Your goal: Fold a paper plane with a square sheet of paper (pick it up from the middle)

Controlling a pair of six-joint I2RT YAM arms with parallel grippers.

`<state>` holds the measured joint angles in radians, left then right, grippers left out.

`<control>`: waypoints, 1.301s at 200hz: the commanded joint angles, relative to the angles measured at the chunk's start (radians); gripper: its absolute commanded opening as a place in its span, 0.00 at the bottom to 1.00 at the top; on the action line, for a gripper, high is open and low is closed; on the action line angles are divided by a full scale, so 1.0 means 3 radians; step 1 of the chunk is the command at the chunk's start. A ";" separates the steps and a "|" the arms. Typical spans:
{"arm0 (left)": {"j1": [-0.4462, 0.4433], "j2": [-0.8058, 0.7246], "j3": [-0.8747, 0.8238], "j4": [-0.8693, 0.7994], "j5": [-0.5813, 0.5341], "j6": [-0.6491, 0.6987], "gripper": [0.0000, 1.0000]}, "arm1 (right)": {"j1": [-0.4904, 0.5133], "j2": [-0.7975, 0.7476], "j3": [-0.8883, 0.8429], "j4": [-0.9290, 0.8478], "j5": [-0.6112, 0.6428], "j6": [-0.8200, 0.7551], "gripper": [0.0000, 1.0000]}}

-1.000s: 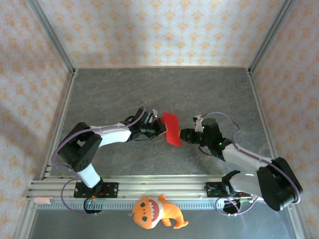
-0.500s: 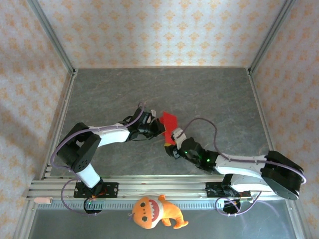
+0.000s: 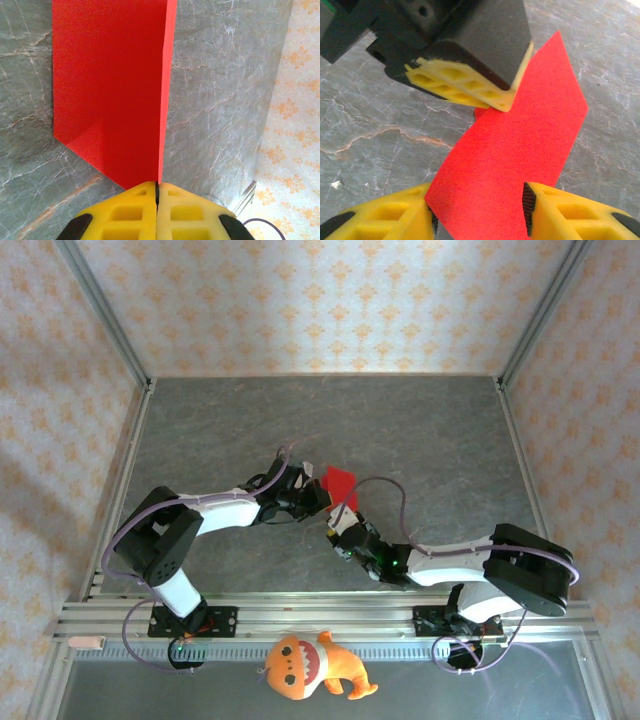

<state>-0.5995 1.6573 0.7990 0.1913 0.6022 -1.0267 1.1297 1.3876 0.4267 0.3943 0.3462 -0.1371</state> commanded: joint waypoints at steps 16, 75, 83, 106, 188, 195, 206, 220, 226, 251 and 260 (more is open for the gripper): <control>0.0014 -0.0013 -0.0012 0.0096 0.0043 0.0001 0.07 | 0.0018 -0.0107 0.0011 0.0060 0.0160 -0.0081 0.42; 0.0014 -0.0007 0.0016 0.0037 0.0034 0.0030 0.07 | 0.0015 -0.0138 -0.0039 0.0085 0.0108 -0.0059 0.27; 0.0014 -0.0012 0.0013 0.0037 0.0023 0.0027 0.07 | 0.0018 -0.0115 -0.0022 0.0075 0.0109 -0.0060 0.26; 0.0014 -0.0021 0.0012 0.0046 0.0007 0.0017 0.07 | 0.0016 -0.0078 -0.0001 0.0059 0.0104 -0.0064 0.24; 0.0015 0.0003 0.0021 0.0044 -0.0005 0.0011 0.07 | 0.0017 -0.0059 0.0001 0.0088 0.0113 -0.0095 0.11; 0.0014 0.0005 0.0024 0.0041 -0.0002 0.0011 0.07 | 0.0018 -0.0065 -0.0005 0.0097 0.0110 -0.0100 0.09; 0.0014 0.0003 0.0031 0.0044 -0.0004 0.0017 0.07 | 0.0018 -0.0074 -0.0010 0.0096 0.0093 -0.0100 0.07; 0.0014 0.0003 0.0044 -0.0003 -0.0044 0.0031 0.09 | 0.0015 -0.0073 -0.0011 0.0084 0.0046 -0.0100 0.05; 0.0014 0.0003 0.0052 -0.0039 -0.0072 0.0045 0.12 | 0.0018 -0.0075 -0.0011 0.0080 0.0019 -0.0097 0.04; 0.0022 -0.0065 0.0052 -0.0106 -0.0174 0.0120 0.28 | 0.0018 -0.0059 -0.0042 0.0093 -0.0099 0.0018 0.01; 0.0025 -0.0127 0.0038 -0.0149 -0.0271 0.0155 0.36 | 0.0007 -0.0057 -0.0024 0.0062 -0.0184 0.0090 0.00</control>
<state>-0.5995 1.6573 0.7994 0.1856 0.5858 -1.0084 1.1297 1.3689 0.4236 0.4057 0.3305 -0.1570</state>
